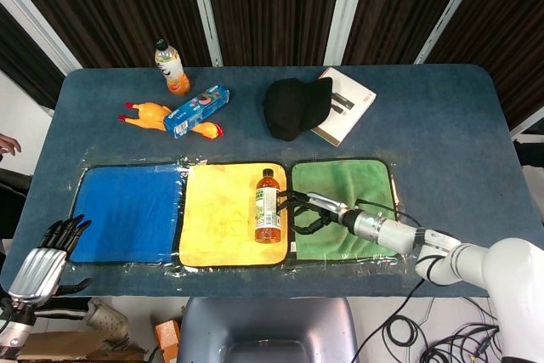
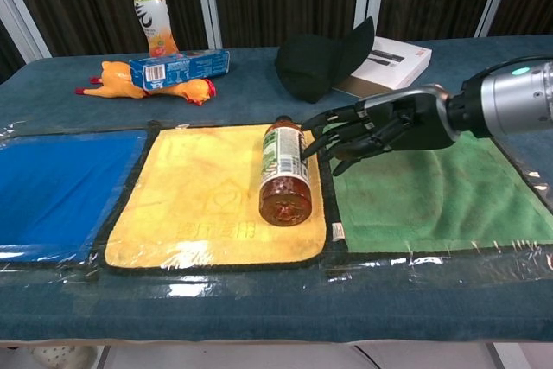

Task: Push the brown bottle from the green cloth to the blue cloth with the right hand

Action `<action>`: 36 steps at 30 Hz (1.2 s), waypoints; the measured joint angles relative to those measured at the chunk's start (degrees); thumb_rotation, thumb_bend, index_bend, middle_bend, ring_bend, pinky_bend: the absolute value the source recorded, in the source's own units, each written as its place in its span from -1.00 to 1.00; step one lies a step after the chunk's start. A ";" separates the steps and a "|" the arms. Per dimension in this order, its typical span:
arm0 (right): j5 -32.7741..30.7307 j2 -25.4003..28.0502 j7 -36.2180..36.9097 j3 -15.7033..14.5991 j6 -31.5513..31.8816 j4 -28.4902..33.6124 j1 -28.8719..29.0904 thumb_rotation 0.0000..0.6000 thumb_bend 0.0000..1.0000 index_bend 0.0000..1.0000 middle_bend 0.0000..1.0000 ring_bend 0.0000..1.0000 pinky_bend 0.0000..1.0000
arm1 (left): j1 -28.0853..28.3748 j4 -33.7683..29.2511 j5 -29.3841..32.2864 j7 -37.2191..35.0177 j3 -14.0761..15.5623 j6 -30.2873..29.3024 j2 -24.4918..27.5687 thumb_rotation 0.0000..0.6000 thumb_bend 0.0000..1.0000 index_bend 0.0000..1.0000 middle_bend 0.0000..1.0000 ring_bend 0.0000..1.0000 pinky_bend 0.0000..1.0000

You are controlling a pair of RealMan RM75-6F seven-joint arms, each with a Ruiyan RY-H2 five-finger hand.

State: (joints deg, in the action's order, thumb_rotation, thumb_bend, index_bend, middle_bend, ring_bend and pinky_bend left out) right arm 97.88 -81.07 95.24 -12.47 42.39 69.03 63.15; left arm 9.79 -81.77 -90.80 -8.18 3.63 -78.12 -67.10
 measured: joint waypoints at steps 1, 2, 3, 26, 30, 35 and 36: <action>-0.31 -0.25 -0.41 0.39 -0.21 0.06 0.18 1.00 -0.32 -0.84 -0.65 -0.77 -0.65 | 0.01 0.01 0.02 -0.05 -0.01 0.03 0.01 1.00 -0.93 -1.00 -1.00 -1.00 -0.86; -0.62 -0.49 -0.79 0.78 -0.43 0.12 0.36 1.00 -0.31 -0.84 -0.65 -0.77 -0.65 | 0.02 0.01 0.04 -0.13 -0.01 0.09 0.02 1.00 -0.93 -1.00 -1.00 -1.00 -0.86; -1.03 -0.79 -1.22 1.26 -0.82 0.20 0.64 1.00 -0.32 -0.84 -0.65 -0.77 -0.66 | 0.04 0.01 0.05 -0.22 -0.01 0.15 0.04 1.00 -0.93 -1.00 -1.00 -1.00 -0.86; -7.80 -8.30 -14.51 9.42 -10.25 -0.82 5.98 1.00 -0.32 -0.85 -0.65 -0.77 -0.68 | -0.03 0.23 -0.19 -1.72 -0.21 -0.28 0.42 1.00 -0.93 -1.00 -1.00 -1.00 -0.86; -10.30 -10.56 -18.16 11.78 -12.73 -1.97 6.98 1.00 -0.31 -0.85 -0.65 -0.77 -0.70 | 0.02 0.24 0.10 -1.74 -0.34 -0.08 0.44 1.00 -0.93 -1.00 -1.00 -1.00 -0.86; -12.04 -13.77 -21.77 14.14 -14.69 -4.05 8.07 1.00 -0.32 -0.85 -0.65 -0.77 -0.71 | 0.25 0.25 0.45 -1.94 -0.50 0.47 0.53 1.00 -0.93 -1.00 -1.00 -1.00 -0.85; -12.47 -14.62 -22.43 14.76 -15.14 -4.60 8.35 1.00 -0.32 -0.85 -0.65 -0.77 -0.72 | 0.27 0.28 0.47 -1.97 -0.51 0.50 0.53 1.00 -0.93 -1.00 -1.00 -1.00 -0.85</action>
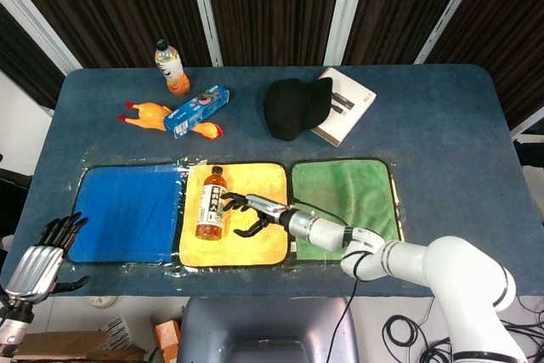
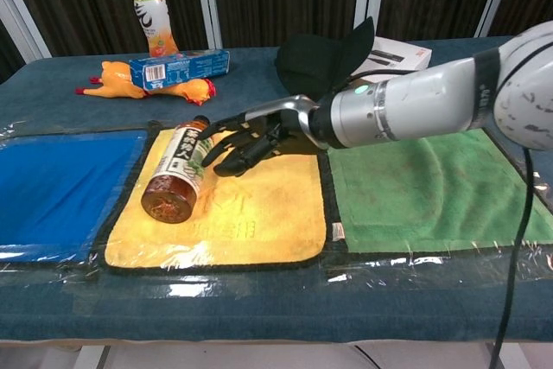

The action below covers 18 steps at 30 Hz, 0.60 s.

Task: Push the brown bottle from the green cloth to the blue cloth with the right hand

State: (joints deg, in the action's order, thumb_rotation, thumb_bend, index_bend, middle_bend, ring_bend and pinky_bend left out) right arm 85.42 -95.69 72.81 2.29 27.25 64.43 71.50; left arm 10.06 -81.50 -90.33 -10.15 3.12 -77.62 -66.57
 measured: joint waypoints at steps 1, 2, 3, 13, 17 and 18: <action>-0.28 -0.63 -0.45 0.45 -0.30 -0.43 0.21 1.00 -0.32 -0.85 -0.65 -0.77 -0.72 | 0.03 0.02 0.04 -0.08 -0.04 0.04 0.00 1.00 -0.93 -1.00 -1.00 -1.00 -0.85; -0.50 -1.24 -0.89 0.87 -0.57 -0.89 0.43 1.00 -0.32 -0.85 -0.65 -0.77 -0.73 | 0.05 0.04 0.11 -0.12 -0.07 0.10 0.01 1.00 -0.93 -1.00 -1.00 -1.00 -0.86; -0.73 -2.05 -1.41 1.43 -0.86 -1.48 0.71 1.00 -0.32 -0.85 -0.65 -0.77 -0.73 | 0.07 0.05 0.18 -0.14 -0.10 0.16 0.02 1.00 -0.93 -1.00 -1.00 -1.00 -0.86; -0.93 -7.37 -3.85 5.91 -0.69 -5.24 3.16 1.00 -0.32 -0.87 -0.65 -0.77 -0.76 | 0.19 0.19 0.64 -0.73 -0.28 0.57 0.30 1.00 -0.93 -1.00 -1.00 -1.00 -0.86; -1.07 -8.43 -4.79 7.48 -0.70 -6.17 4.28 1.00 -0.31 -0.87 -0.65 -0.77 -0.77 | 0.21 0.25 0.61 -0.91 -0.27 0.61 0.31 1.00 -0.93 -1.00 -1.00 -1.00 -0.85; -1.22 -8.76 -5.42 7.90 -0.74 -6.51 4.62 1.00 -0.32 -0.87 -0.65 -0.77 -0.78 | 0.22 0.25 0.61 -0.91 -0.27 0.63 0.30 1.00 -0.93 -1.00 -1.00 -1.00 -0.85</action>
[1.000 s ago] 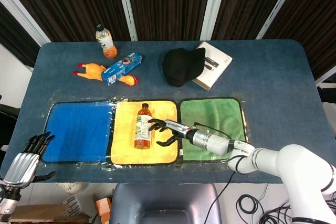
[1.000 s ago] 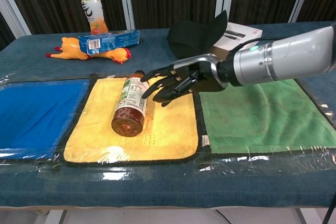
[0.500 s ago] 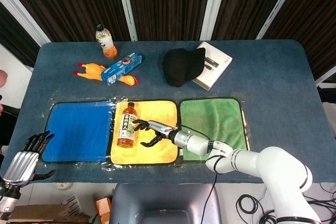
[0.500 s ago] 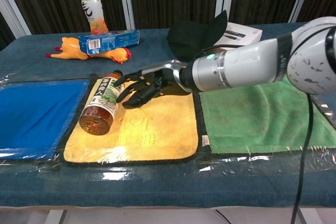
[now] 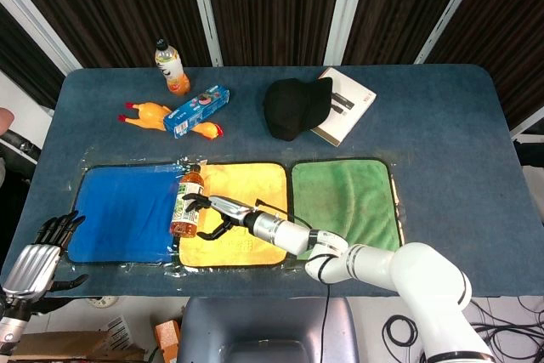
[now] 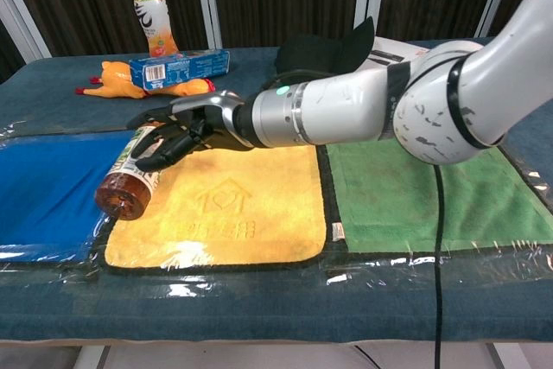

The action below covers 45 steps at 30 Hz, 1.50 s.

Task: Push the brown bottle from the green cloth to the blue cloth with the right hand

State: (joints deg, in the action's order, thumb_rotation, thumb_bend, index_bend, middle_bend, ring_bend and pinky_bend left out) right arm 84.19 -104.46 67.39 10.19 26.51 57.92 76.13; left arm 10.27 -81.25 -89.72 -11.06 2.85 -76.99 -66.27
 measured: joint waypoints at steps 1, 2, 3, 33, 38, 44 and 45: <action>-0.16 -0.22 -0.59 0.33 -0.04 -0.23 0.25 1.00 -0.32 -0.87 -0.65 -0.77 -0.79 | 0.01 -0.03 -0.02 -0.03 0.01 0.01 0.00 1.00 -0.93 -1.00 -1.00 -1.00 -0.86; -0.35 -0.40 -1.28 0.64 -0.09 -0.44 0.46 1.00 -0.32 -0.88 -0.65 -0.77 -0.80 | 0.01 -0.06 -0.06 -0.07 0.02 0.01 0.01 1.00 -0.93 -1.00 -1.00 -1.00 -0.85; -0.67 -0.56 -2.35 1.02 -0.15 -0.65 0.67 1.00 -0.31 -0.88 -0.65 -0.77 -0.80 | -0.02 -0.08 -0.10 -0.08 0.04 -0.06 0.01 1.00 -0.93 -1.00 -1.00 -1.00 -0.86; -14.19 -3.88 -26.90 6.80 -8.03 -3.23 -1.05 1.00 -0.31 -1.00 -0.74 -0.71 -0.98 | -0.30 -0.11 -0.90 -0.15 0.33 -0.87 0.26 1.00 -0.93 -1.00 -1.00 -1.00 -0.86; -14.56 -6.49 -27.73 8.44 -8.83 -5.74 0.07 1.00 -0.31 -1.00 -0.77 -0.80 -1.00 | -0.19 -0.02 -0.62 -0.42 0.23 -0.55 0.33 1.00 -0.93 -1.00 -1.00 -1.00 -0.85; -14.52 -9.56 -28.59 10.80 -9.32 -8.47 1.97 1.00 -0.32 -1.00 -0.77 -0.84 -1.00 | -0.08 0.06 -0.34 -0.75 0.07 -0.34 0.44 1.00 -0.93 -1.00 -1.00 -1.00 -0.85; -14.49 -10.15 -28.73 11.24 -9.44 -9.05 2.43 1.00 -0.31 -1.00 -0.77 -0.84 -1.00 | -0.07 0.06 -0.31 -0.77 0.06 -0.29 0.45 1.00 -0.93 -1.00 -1.00 -1.00 -0.85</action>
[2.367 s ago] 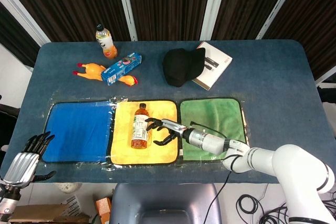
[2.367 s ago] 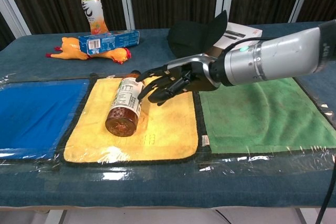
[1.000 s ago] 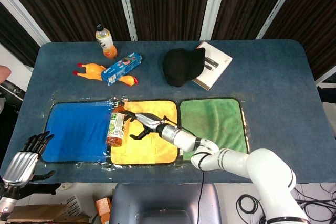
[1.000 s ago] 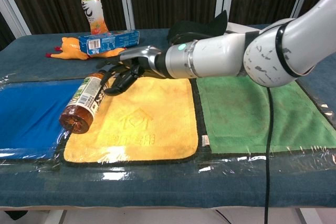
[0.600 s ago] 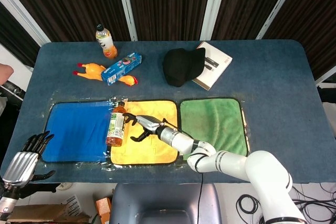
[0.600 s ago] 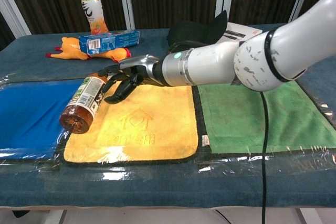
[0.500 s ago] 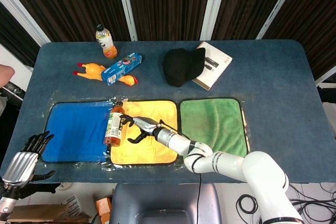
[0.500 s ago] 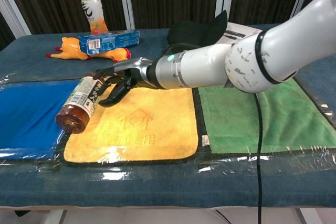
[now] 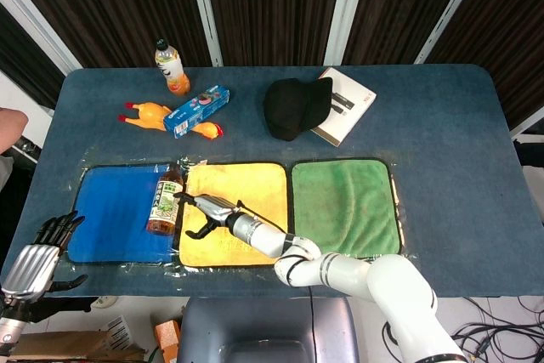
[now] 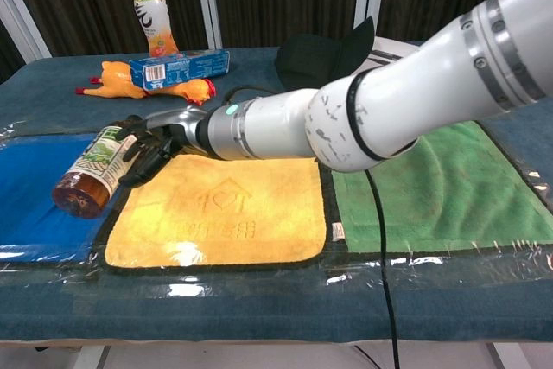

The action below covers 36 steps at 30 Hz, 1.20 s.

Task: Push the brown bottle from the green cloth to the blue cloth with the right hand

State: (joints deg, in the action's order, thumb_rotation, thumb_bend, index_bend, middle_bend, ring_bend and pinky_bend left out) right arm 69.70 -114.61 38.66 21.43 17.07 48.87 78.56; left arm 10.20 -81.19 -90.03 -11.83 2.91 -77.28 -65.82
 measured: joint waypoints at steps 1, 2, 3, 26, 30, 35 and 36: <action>0.01 -0.48 -0.10 0.34 -0.06 -0.45 0.36 1.00 -0.32 -1.00 -0.77 -0.84 -1.00 | 0.01 0.00 0.00 -0.02 0.02 0.06 0.02 1.00 -0.93 -1.00 -1.00 -1.00 -0.85; 0.02 -0.97 -0.20 0.68 -0.11 -0.92 0.73 1.00 -0.32 -1.00 -0.77 -0.84 -1.00 | 0.01 -0.01 0.00 -0.06 0.03 0.07 0.04 1.00 -0.93 -1.00 -1.00 -1.00 -0.85; 0.05 -1.62 -0.37 1.11 -0.13 -1.58 1.22 1.00 -0.32 -1.00 -0.77 -0.84 -1.00 | 0.02 -0.03 -0.02 -0.11 0.04 0.08 0.06 1.00 -0.93 -1.00 -1.00 -1.00 -0.86; 4.30 8.44 -7.45 -1.57 5.95 12.98 -4.97 1.00 -0.36 -1.00 -0.92 -1.00 -1.00 | -0.80 -0.71 -0.63 -0.39 0.36 -1.58 0.89 1.00 -0.93 -1.00 -1.00 -1.00 -0.85; 7.78 21.93 -17.76 -7.32 15.78 25.14 -14.33 1.00 -0.36 -1.00 -0.96 -1.00 -0.99 | -1.40 -2.13 0.40 1.67 0.12 -1.73 1.37 1.00 -0.93 -1.00 -1.00 -1.00 -0.85; 8.06 34.96 -39.91 -14.87 33.33 37.85 -29.11 1.00 -0.36 -1.00 -1.00 -1.00 -1.00 | -2.95 -3.82 1.24 3.23 -0.45 -4.43 1.83 1.00 -0.93 -1.00 -1.00 -1.00 -0.85; 7.89 37.27 -45.59 -16.92 38.59 40.79 -33.67 1.00 -0.36 -1.00 -1.00 -1.00 -1.00 | -3.06 -3.97 1.30 3.56 -0.59 -4.74 1.85 1.00 -0.93 -1.00 -1.00 -1.00 -0.85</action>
State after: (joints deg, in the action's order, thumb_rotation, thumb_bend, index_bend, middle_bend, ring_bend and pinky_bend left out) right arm 77.59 -77.33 -6.93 4.51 55.66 89.66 44.89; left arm 7.14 -85.16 -88.73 -8.28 2.32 -82.01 -63.96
